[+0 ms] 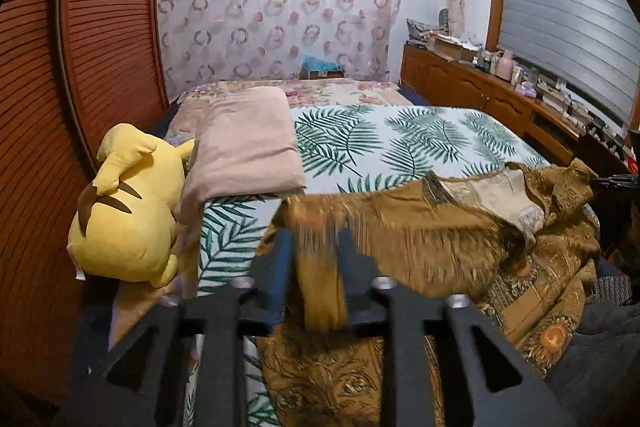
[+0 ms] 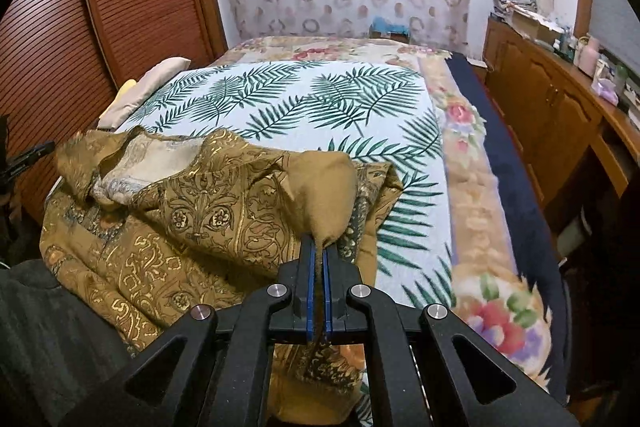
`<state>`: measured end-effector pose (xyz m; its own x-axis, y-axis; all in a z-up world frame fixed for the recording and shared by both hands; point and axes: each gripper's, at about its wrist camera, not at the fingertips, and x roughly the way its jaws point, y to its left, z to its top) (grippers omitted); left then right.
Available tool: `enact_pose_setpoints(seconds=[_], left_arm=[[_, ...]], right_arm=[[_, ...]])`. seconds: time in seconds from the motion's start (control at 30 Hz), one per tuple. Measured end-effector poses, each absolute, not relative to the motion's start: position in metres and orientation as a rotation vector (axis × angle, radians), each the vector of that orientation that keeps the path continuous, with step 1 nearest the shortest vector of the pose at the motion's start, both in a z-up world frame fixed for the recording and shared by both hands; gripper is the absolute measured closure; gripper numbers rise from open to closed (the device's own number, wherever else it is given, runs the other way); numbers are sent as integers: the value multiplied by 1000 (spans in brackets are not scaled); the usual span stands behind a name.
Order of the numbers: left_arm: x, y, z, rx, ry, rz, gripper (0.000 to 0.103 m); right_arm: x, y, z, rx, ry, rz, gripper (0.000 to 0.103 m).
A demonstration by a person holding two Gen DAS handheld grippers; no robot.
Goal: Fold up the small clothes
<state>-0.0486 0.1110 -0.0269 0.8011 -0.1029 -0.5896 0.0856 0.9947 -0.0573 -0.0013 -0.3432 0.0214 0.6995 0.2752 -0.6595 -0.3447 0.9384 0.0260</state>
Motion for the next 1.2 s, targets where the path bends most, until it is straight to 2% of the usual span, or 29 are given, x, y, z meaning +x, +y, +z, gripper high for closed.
enact_pose_setpoints(seconds=[0.03,0.07,0.23,0.37,0.47,0.6,0.63,0.97,1.03,1.2], left_arm=[[-46,114,-27,-34,633,-98,57],[-42,117,-27,-38,634,-94,56],[-17,130,-30,-53,639,-82,37],[6,136,-41,-51,671,-72,37],[24,142,-52,-50,705,-62,37],[41,146,-67,-46,756,-51,37],[44,146,-70,-44,767,-53,37],[49,136,-80,-30,812,-99,37],[51,133,-80,-24,821,-125,48],[57,129,-80,-21,847,-166,60]], right_arm=[[-2,-344,23,-106,706,341,95],[-3,-344,25,-113,694,338,95],[-4,-341,37,-154,658,338,94],[-5,-341,39,-163,649,325,90],[-2,-343,39,-164,642,320,80],[6,-344,34,-164,634,308,57],[12,-345,30,-157,638,305,56],[73,-353,-4,-61,691,319,56],[82,-351,-11,-71,715,322,56],[101,-347,-23,-91,779,337,56]])
